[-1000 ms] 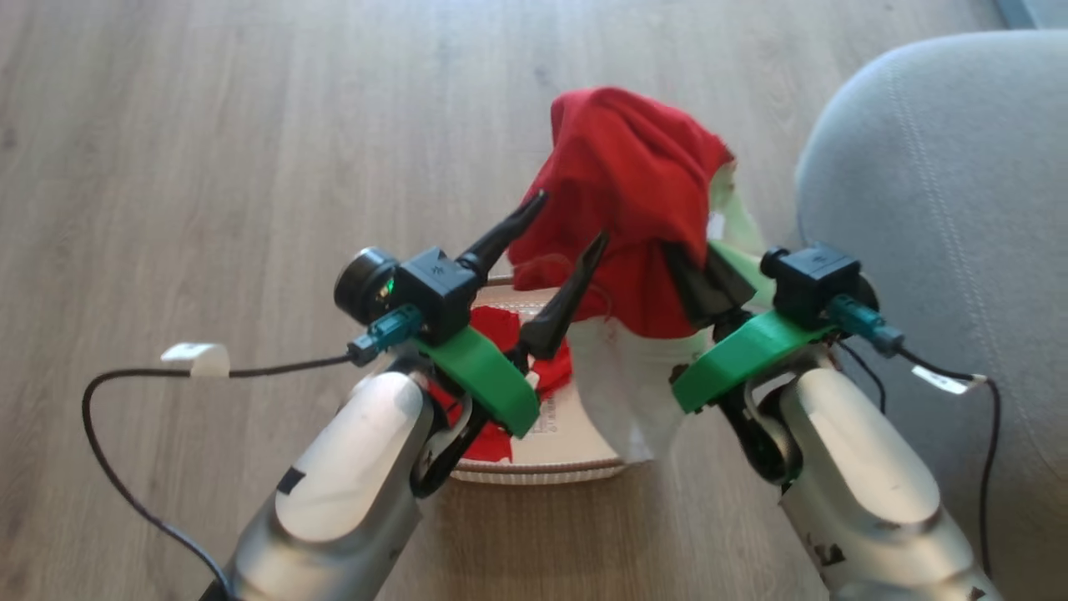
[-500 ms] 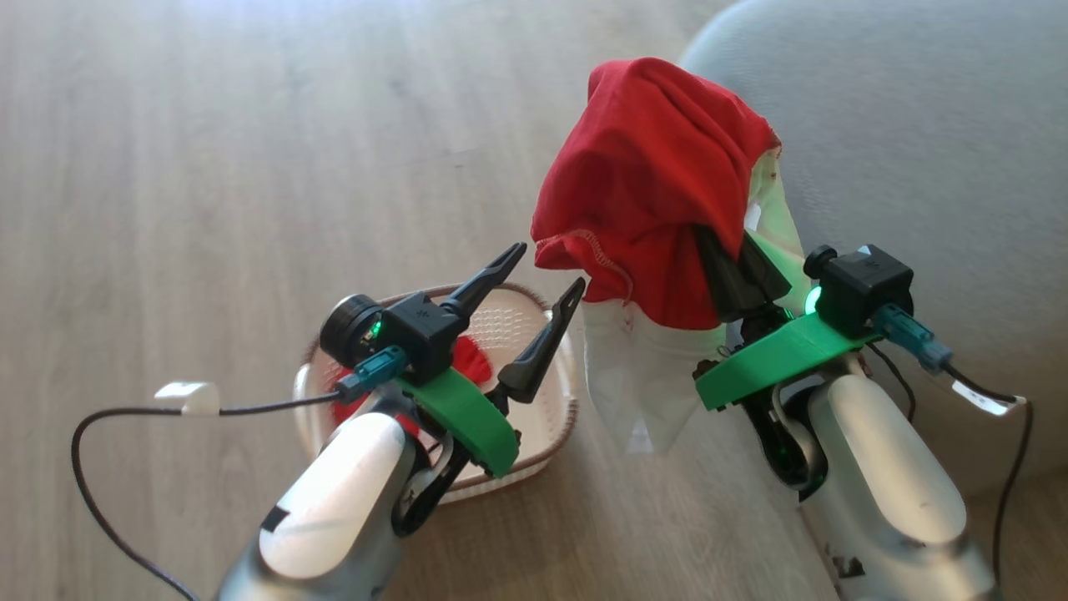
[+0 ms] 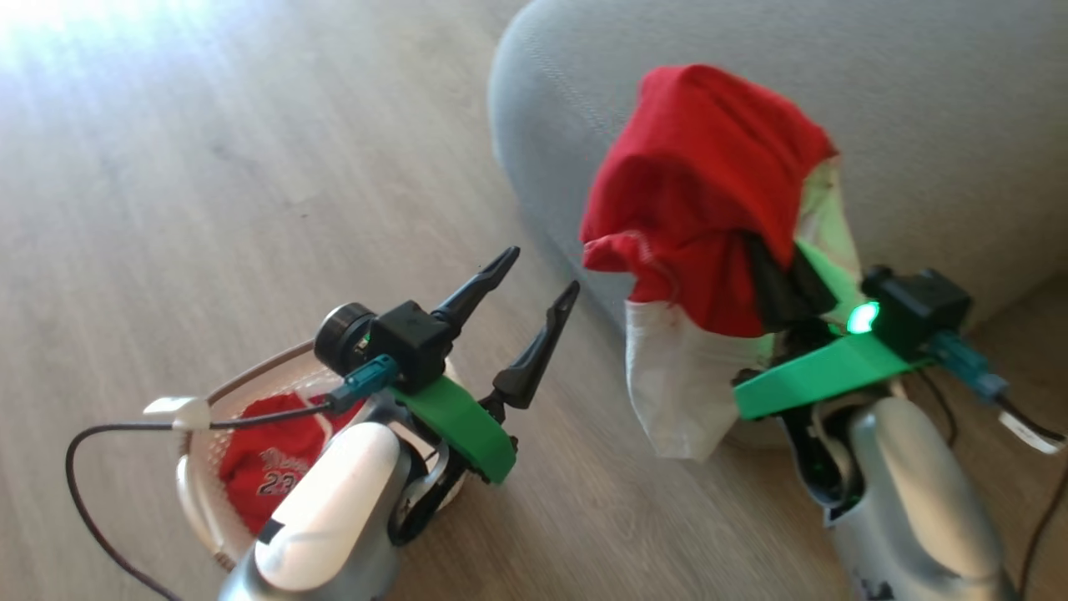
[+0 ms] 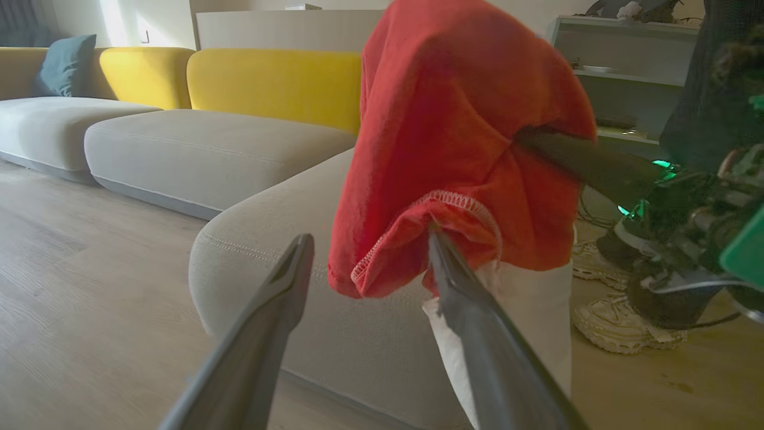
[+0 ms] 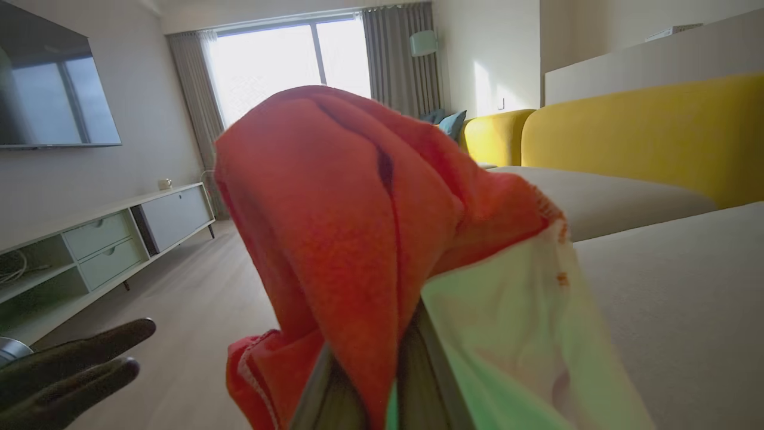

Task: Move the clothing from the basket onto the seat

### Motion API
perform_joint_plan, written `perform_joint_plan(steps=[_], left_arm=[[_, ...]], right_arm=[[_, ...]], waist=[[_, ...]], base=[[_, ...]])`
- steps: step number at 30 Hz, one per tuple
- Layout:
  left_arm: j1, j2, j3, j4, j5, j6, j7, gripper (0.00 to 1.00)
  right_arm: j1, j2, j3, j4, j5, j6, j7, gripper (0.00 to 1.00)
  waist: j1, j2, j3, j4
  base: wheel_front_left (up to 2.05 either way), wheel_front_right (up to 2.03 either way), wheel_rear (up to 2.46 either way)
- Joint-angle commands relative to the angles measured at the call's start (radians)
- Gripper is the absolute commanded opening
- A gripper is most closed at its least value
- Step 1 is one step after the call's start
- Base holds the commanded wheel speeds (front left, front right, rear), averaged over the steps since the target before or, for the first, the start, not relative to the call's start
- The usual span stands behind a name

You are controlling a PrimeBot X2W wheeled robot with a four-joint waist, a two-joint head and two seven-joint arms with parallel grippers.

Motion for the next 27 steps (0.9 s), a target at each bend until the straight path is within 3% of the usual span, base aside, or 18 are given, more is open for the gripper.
perform_joint_plan(steps=[1,14,27], left_arm=[[-0.040,0.014,0.024,-0.035,0.009,-0.001,-0.005,1.00],[-0.093,0.033,-0.051,-0.044,-0.016,-0.001,-0.005,1.00],[-0.059,0.093,-0.081,-0.094,-0.016,-0.001,-0.005,1.00]], right_arm=[[-0.001,0.013,-0.012,-0.061,-0.009,0.000,-0.007,0.00],[0.099,0.013,-0.153,-0.186,-0.020,0.000,-0.007,0.00],[-0.060,0.000,-0.215,-0.156,-0.154,0.000,-0.007,0.00]], waist=[[0.0000,-0.0001,0.018,-0.031],[0.0000,-0.0001,0.068,-0.050],[0.0000,-0.0001,0.155,-0.054]], base=[[0.00,0.00,0.00],[0.00,0.00,0.00],[0.00,0.00,0.00]])
